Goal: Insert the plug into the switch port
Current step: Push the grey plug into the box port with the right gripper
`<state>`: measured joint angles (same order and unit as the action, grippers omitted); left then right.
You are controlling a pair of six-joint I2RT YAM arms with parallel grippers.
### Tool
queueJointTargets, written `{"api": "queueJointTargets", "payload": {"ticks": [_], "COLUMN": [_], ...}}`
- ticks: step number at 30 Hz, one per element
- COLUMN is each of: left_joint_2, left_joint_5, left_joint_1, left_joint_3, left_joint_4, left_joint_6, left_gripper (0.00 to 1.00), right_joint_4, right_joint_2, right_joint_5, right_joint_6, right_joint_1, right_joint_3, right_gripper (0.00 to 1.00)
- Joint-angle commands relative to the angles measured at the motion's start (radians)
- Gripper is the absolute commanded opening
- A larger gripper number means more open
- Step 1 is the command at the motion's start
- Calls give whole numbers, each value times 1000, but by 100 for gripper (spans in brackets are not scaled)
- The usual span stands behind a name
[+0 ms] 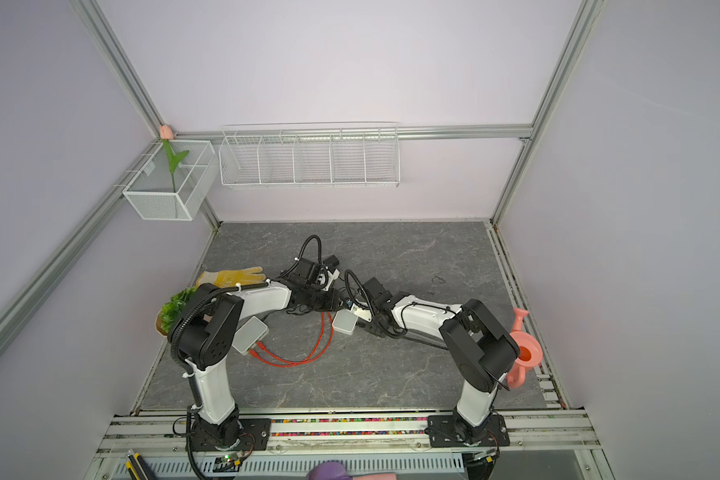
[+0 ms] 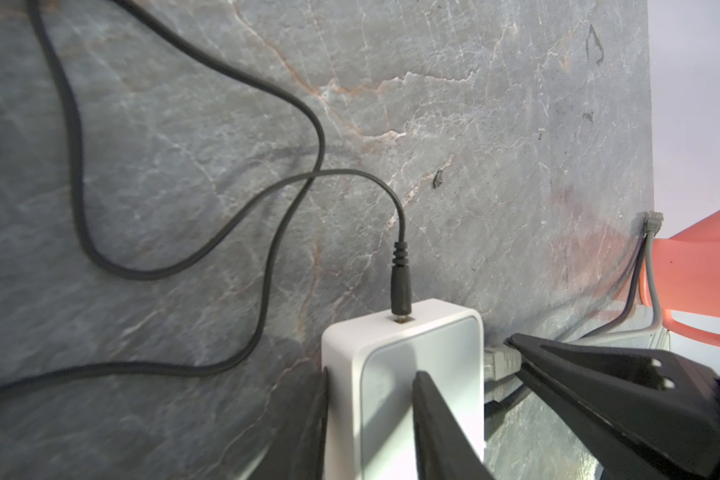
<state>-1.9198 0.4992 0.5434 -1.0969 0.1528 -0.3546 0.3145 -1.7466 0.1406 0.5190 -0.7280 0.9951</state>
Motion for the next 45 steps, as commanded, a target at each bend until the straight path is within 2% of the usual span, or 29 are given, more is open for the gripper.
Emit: {"api": "queueJointTargets", "payload": {"ticks": [1,9,23,33,45], "left_joint_2": [-25,-25,-16,-18,-23], "left_joint_5": [6,5,34,32,31], "left_joint_1": [7,8,10,23,40], "left_joint_3": [-18,-14,5,20,22], "left_joint_4": [19,11,27,15,16], "left_joint_6": [19,11,21,14,12], "left_gripper": [35,34,34,34,34], "right_joint_4": [-55,-60,3,-58,-129], "right_joint_2": [39,56,-62,-19,-12], "right_joint_5": [-42,-54,-9,-86,-29], "right_joint_6": [-18,-27,-13,-39,-62], "right_joint_1": [-18,-32,-38,-47,-71], "right_joint_3": [4,-26,69,62,43], "right_gripper": [7,6,7,7,7]}}
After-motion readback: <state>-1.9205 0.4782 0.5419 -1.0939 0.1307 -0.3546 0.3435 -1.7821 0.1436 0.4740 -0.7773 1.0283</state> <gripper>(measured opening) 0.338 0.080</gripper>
